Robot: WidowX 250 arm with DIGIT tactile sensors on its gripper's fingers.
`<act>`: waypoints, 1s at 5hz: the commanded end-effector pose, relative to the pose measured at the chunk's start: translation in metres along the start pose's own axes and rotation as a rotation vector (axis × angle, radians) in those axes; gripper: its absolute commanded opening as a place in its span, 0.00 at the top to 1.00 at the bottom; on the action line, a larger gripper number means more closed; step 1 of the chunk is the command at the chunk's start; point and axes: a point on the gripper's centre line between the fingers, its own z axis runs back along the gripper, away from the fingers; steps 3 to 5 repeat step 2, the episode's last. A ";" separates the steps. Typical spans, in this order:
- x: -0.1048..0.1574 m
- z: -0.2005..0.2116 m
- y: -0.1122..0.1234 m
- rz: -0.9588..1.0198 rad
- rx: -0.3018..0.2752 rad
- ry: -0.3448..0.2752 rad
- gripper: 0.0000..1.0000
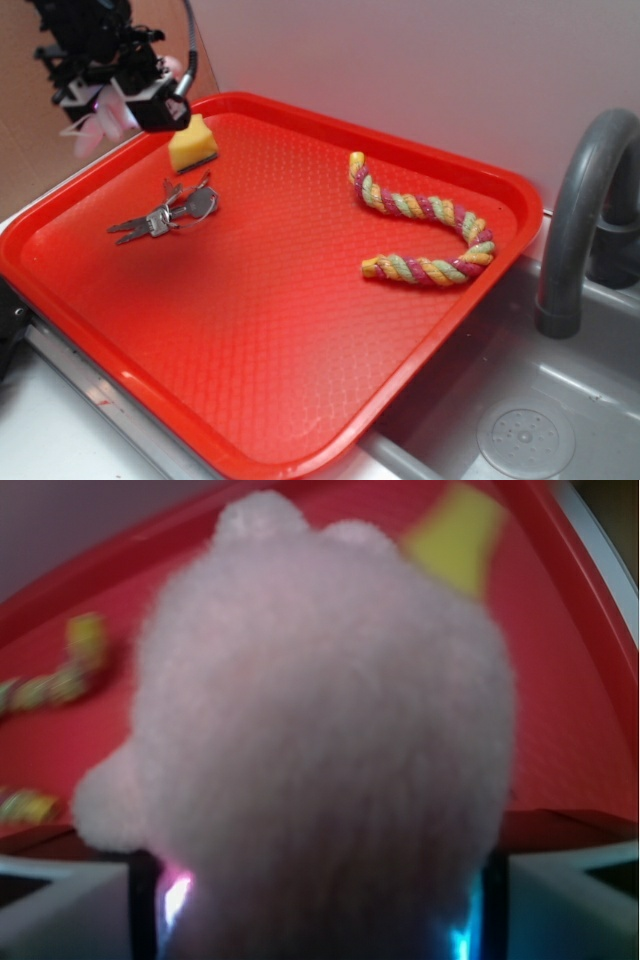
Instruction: Grab the pink bunny.
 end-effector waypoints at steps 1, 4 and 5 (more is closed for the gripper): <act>-0.027 0.053 -0.038 -0.515 -0.131 -0.128 1.00; -0.026 0.057 -0.029 -0.546 -0.181 -0.149 1.00; -0.026 0.057 -0.029 -0.546 -0.181 -0.149 1.00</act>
